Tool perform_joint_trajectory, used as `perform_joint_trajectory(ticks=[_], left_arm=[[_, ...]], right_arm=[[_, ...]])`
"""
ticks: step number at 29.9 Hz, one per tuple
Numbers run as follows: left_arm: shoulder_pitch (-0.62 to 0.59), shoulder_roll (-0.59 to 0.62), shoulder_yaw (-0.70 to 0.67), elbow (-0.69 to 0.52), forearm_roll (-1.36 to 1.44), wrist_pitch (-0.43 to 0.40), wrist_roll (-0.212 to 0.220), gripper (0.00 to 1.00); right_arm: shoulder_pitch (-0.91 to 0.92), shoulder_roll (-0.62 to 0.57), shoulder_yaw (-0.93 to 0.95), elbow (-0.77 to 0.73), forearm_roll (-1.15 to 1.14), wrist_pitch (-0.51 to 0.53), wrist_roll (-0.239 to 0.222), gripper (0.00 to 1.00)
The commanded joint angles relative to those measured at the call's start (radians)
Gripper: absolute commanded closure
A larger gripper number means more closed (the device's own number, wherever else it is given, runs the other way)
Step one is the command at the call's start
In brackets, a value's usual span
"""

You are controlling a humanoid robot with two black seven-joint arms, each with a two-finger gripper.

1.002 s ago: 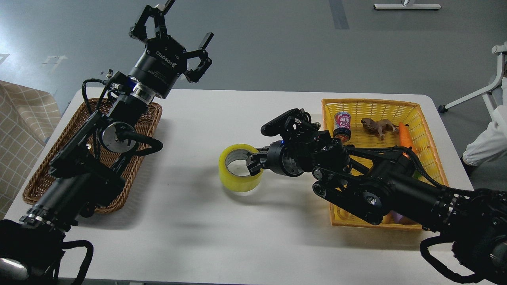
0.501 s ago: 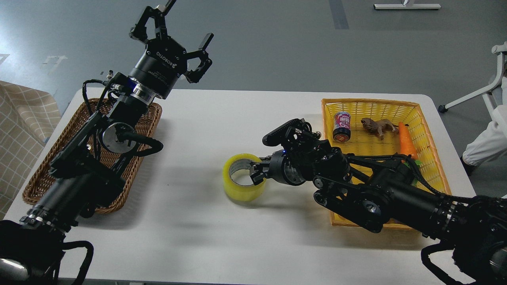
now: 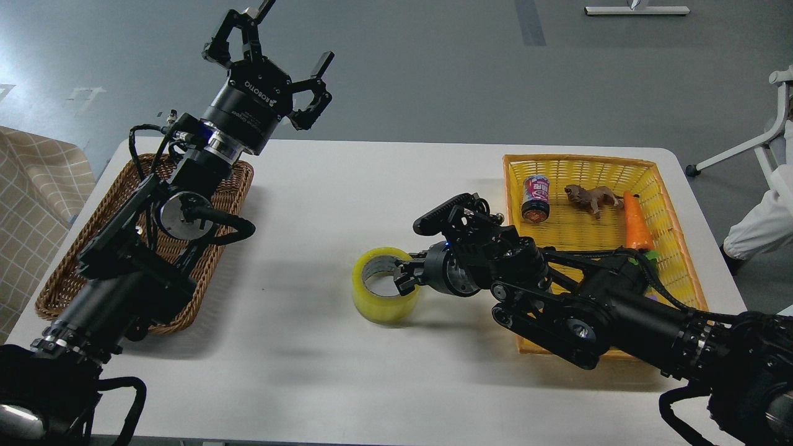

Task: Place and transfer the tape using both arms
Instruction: 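Set the tape down on the table and open the right gripper, then raise the right gripper back above the yellow tray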

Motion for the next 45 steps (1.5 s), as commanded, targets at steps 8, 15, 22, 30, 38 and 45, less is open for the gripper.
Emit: perform_joint_trajectory(ticks=[8, 15, 22, 30, 38, 45], left_arm=[[-0.001, 0.001, 0.0, 0.0, 0.0, 0.0, 0.0, 0.02], [-0.001, 0.001, 0.0, 0.001, 0.0, 0.0, 0.0, 0.02], [0.003, 0.0, 0.0, 0.001, 0.0, 0.0, 0.0, 0.02], [0.006, -0.014, 0.006, 0.001, 0.0, 0.0, 0.002, 0.02], [0.006, -0.007, 0.014, 0.001, 0.0, 0.0, 0.005, 0.02], [0.003, -0.007, 0.017, 0.001, 0.002, 0.0, 0.006, 0.02]], right_arm=[[-0.003, 0.0, 0.012, 0.015, 0.019, 0.0, 0.002, 0.04], [0.007, 0.0, 0.058, 0.08, 0.021, 0.0, 0.002, 0.01], [0.004, -0.136, 0.11, 0.23, 0.044, 0.0, 0.002, 0.0], [-0.015, -0.239, 0.311, 0.29, 0.227, 0.0, 0.0, 0.0], [-0.119, -0.276, 0.601, 0.322, 0.514, 0.0, 0.0, 0.0], [-0.176, -0.29, 0.758, 0.302, 0.873, 0.0, -0.011, 0.0]])
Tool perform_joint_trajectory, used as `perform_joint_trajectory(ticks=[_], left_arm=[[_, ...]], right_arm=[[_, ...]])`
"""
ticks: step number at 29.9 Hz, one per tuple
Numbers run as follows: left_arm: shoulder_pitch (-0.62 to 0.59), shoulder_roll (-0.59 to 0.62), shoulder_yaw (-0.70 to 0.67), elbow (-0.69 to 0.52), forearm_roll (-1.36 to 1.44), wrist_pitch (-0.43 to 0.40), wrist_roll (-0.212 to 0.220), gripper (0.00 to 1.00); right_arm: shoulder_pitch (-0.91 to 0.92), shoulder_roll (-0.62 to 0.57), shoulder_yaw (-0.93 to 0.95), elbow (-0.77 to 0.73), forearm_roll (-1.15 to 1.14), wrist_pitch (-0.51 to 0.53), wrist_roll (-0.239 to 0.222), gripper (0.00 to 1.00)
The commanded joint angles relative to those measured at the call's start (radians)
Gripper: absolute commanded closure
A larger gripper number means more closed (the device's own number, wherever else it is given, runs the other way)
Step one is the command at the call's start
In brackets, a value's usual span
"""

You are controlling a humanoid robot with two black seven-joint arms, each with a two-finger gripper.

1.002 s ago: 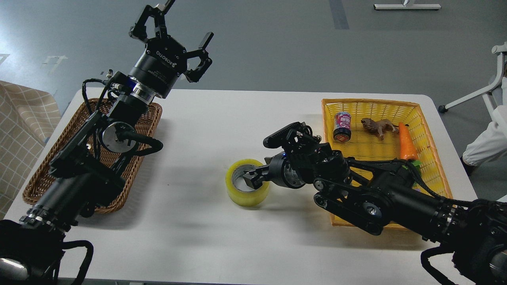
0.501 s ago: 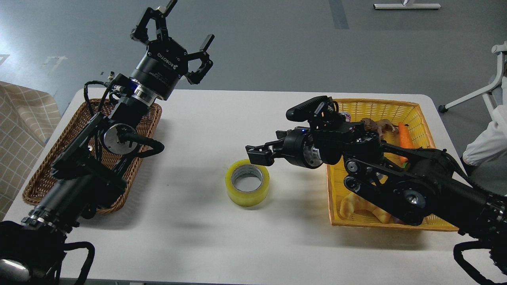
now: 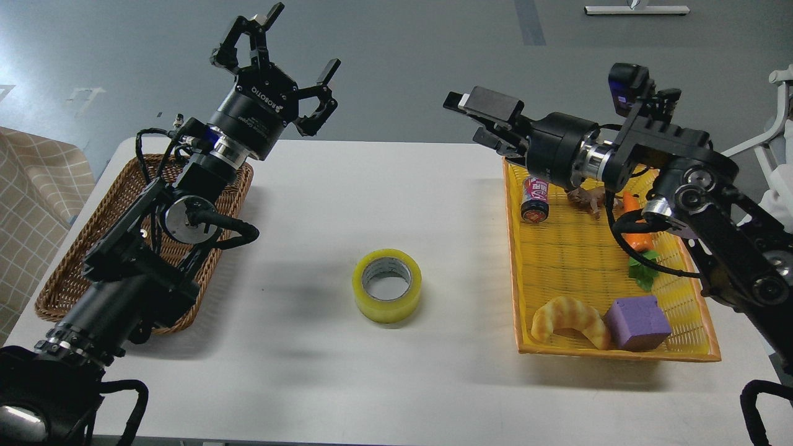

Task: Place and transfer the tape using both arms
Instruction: 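Raise the right gripper back above the yellow tray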

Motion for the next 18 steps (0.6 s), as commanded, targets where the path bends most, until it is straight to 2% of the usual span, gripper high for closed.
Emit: perform_joint_trajectory(ticks=[1, 7, 11, 18], left_arm=[[0.0, -0.001, 0.002, 0.0, 0.0, 0.0, 0.003, 0.02], [-0.008, 0.01, 0.004, 0.0, 0.008, 0.0, 0.009, 0.02], [-0.011, 0.019, 0.005, 0.0, 0.013, 0.0, 0.009, 0.02], [-0.008, 0.033, 0.001, 0.0, 0.011, 0.0, 0.0, 0.02]], right_arm=[[-0.007, -0.016, 0.042, -0.01, 0.124, 0.0, -0.005, 0.0], [-0.007, -0.021, 0.123, -0.05, 0.483, 0.0, -0.006, 0.0], [0.0, -0.021, 0.124, -0.099, 0.77, 0.0, -0.028, 0.0], [-0.019, -0.015, 0.143, -0.163, 0.953, 0.0, -0.063, 0.0]])
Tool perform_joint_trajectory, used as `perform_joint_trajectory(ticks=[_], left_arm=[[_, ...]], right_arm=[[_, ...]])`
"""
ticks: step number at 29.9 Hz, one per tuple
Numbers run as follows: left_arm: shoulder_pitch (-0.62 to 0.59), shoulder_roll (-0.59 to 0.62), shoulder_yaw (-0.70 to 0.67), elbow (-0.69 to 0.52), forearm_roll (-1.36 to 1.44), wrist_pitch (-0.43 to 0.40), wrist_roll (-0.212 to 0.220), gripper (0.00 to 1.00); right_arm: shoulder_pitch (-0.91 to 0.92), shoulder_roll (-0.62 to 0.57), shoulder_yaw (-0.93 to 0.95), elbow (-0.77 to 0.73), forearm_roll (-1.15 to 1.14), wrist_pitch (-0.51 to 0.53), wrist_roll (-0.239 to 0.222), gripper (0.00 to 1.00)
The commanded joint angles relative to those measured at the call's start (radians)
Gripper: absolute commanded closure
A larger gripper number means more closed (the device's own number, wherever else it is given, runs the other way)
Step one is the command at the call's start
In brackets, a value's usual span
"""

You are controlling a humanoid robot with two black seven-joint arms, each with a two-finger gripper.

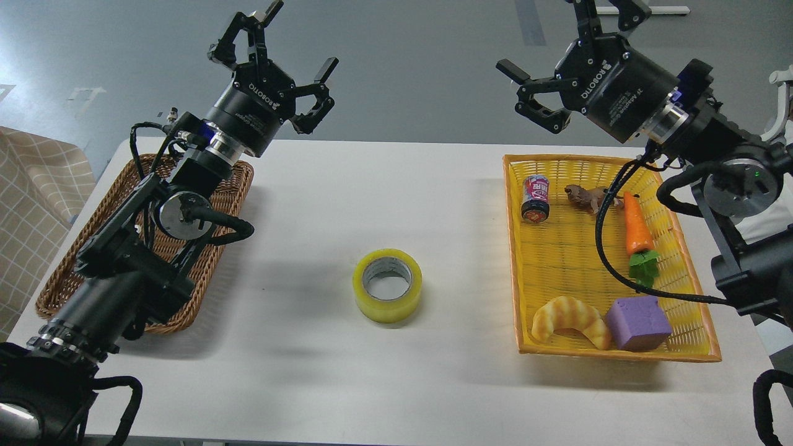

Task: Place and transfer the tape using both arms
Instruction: 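Raise the right gripper back above the yellow tray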

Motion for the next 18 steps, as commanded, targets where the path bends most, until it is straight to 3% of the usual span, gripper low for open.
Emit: perform_joint_trajectory(ticks=[1, 6, 12, 18], left_arm=[[0.003, 0.008, -0.004, 0.0, -0.001, 0.0, -0.01, 0.02], [0.004, 0.022, -0.001, 0.0, -0.001, 0.0, -0.007, 0.02], [0.009, 0.022, 0.002, 0.009, 0.0, 0.0, 0.005, 0.02], [0.013, 0.024, 0.005, 0.009, 0.002, 0.0, 0.005, 0.02]], right_arm=[[-0.021, 0.002, 0.003, -0.048, 0.113, 0.0, -0.022, 0.0], [-0.066, 0.0, 0.013, -0.048, 0.245, 0.0, -0.028, 0.0], [-0.133, 0.011, 0.138, -0.041, 0.252, 0.0, -0.028, 0.0], [-0.156, 0.014, 0.141, -0.044, 0.252, 0.0, -0.028, 0.0]])
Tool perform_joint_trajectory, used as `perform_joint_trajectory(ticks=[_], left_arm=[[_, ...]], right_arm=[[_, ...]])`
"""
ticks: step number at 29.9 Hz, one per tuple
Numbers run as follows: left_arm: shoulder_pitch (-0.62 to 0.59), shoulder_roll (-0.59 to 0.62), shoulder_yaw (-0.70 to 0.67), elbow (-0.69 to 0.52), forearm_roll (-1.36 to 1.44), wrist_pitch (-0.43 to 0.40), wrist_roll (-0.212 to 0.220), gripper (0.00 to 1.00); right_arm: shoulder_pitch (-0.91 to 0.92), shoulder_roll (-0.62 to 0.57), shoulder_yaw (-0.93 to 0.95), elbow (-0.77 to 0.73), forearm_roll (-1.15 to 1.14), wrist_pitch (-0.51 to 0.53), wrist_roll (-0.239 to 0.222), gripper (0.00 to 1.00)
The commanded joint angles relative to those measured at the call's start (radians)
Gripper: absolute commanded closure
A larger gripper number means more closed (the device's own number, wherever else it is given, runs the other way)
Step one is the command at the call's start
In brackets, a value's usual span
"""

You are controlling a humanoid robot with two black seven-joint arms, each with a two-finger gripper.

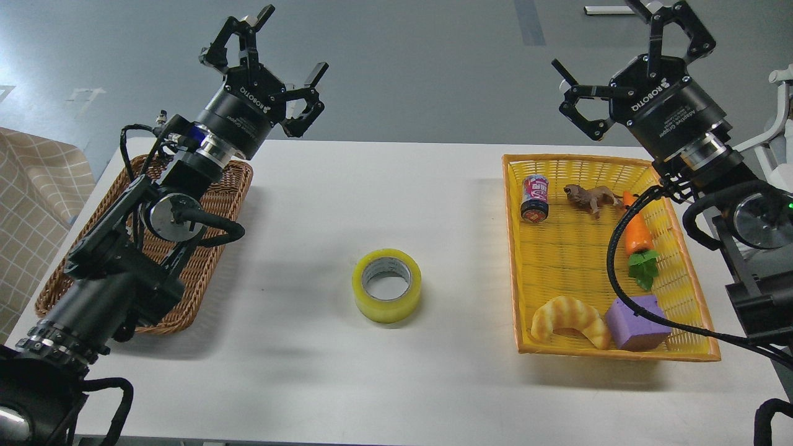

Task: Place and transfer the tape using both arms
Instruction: 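Raise the right gripper back above the yellow tray, then swing the left gripper over the basket toward the tape roll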

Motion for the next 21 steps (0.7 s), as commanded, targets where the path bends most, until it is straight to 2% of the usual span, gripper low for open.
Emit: perform_joint_trajectory(ticks=[1, 17, 21], left_arm=[[0.002, 0.001, 0.0, 0.0, 0.001, 0.0, -0.002, 0.02], [-0.009, 0.001, -0.001, -0.018, 0.011, 0.0, -0.013, 0.02], [-0.012, 0.036, 0.002, -0.046, 0.032, 0.0, -0.007, 0.02]], right_arm=[[-0.015, 0.008, 0.002, -0.002, 0.0, 0.0, 0.002, 0.0], [-0.042, 0.032, 0.003, 0.001, -0.011, 0.0, 0.003, 0.0], [-0.046, 0.032, 0.003, 0.001, -0.011, 0.0, 0.005, 0.0]])
